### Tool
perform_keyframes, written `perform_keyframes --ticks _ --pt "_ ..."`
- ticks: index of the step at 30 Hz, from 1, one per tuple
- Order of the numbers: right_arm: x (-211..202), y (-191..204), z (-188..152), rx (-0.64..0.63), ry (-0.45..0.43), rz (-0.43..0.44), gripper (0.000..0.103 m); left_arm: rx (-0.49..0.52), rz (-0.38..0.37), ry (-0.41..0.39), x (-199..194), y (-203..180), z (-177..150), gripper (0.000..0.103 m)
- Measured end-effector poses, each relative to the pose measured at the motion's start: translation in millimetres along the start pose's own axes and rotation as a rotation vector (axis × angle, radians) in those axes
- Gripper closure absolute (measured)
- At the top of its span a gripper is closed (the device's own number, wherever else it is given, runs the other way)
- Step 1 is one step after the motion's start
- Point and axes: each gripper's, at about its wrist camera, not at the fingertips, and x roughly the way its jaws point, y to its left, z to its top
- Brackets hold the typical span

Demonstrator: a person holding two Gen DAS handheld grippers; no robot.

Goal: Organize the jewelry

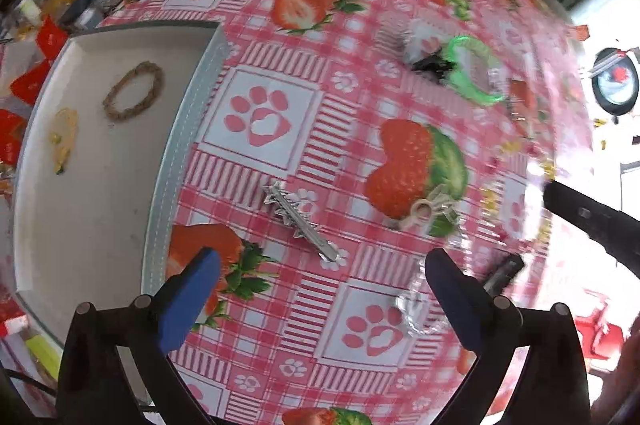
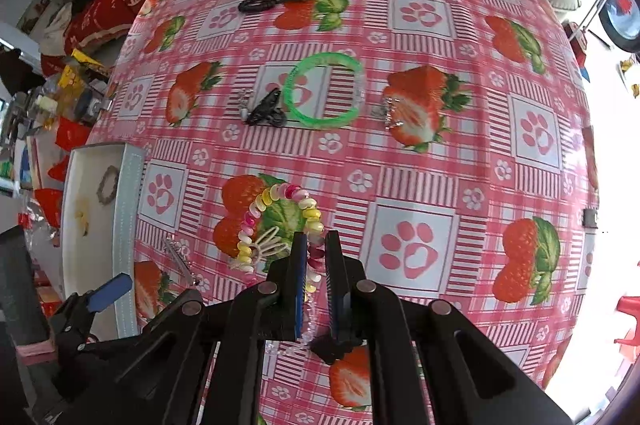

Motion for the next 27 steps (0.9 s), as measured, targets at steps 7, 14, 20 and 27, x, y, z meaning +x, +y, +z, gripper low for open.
perform_keyframes --ticks 7,14,20,27 --pt "1.2 -12.4 -2.8 0.024 0.004 0.010 0.094 -0.074 0.042 0.065 32.9 7.3 7.6 0.014" --pt "3.5 -18.8 -8.1 0.038 0.015 0.012 0.094 -0.017 0.082 0.052 38.8 -5.2 9.4 0.035" --pt "3.8 -16.2 -11.5 0.031 0.023 0.012 0.094 0.066 0.062 0.030 33.6 -24.9 9.1 0.080" --pt "6.8 -6.3 -17.4 0.018 0.036 0.021 0.094 0.091 -0.022 -0.034 4.5 -7.4 -0.4 0.080"
